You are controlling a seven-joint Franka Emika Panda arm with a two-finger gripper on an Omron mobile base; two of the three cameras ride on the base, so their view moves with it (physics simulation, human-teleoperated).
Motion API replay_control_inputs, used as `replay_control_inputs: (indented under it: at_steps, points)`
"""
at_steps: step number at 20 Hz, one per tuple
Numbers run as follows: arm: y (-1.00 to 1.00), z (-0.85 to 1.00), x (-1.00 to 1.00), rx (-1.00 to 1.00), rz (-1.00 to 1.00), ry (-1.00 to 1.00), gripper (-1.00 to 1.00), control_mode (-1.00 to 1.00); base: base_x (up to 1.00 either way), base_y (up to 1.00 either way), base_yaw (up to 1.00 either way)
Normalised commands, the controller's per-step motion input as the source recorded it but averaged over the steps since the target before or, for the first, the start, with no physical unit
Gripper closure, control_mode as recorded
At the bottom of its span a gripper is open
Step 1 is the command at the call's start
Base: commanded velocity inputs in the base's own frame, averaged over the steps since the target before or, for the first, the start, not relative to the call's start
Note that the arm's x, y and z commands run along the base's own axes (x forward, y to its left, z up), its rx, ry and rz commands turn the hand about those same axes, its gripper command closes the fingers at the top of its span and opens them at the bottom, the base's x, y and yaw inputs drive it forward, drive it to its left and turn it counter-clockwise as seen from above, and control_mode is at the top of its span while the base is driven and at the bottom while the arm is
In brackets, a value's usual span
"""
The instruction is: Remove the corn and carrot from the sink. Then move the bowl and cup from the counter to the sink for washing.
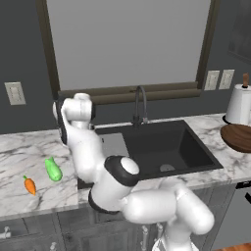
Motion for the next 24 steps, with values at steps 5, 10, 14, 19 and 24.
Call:
replay_control_inputs:
  at_steps: [5,10,14,19,24]
  points:
    - [-0.53,0.18,-0.24,0.26,0.15,-0.18,-1.0,-1.0,0.0,0.0,0.0]
    - [-0.5,0.23,-0.24,0.19,0.21,-0.23,-1.0,-1.0,0.0,0.0,0.0]
    - [-0.49,0.28,-0.23,0.11,0.2,-0.2,-1.0,-1.0,0.0,0.0,0.0]
    - [-0.44,0.36,-0.23,0.01,0.06,-0.05,-1.0,-1.0,0.0,0.0,0.0]
    - [-0.44,0.38,-0.22,0.0,0.0,0.0,-1.0,-1.0,0.0,0.0,0.0]
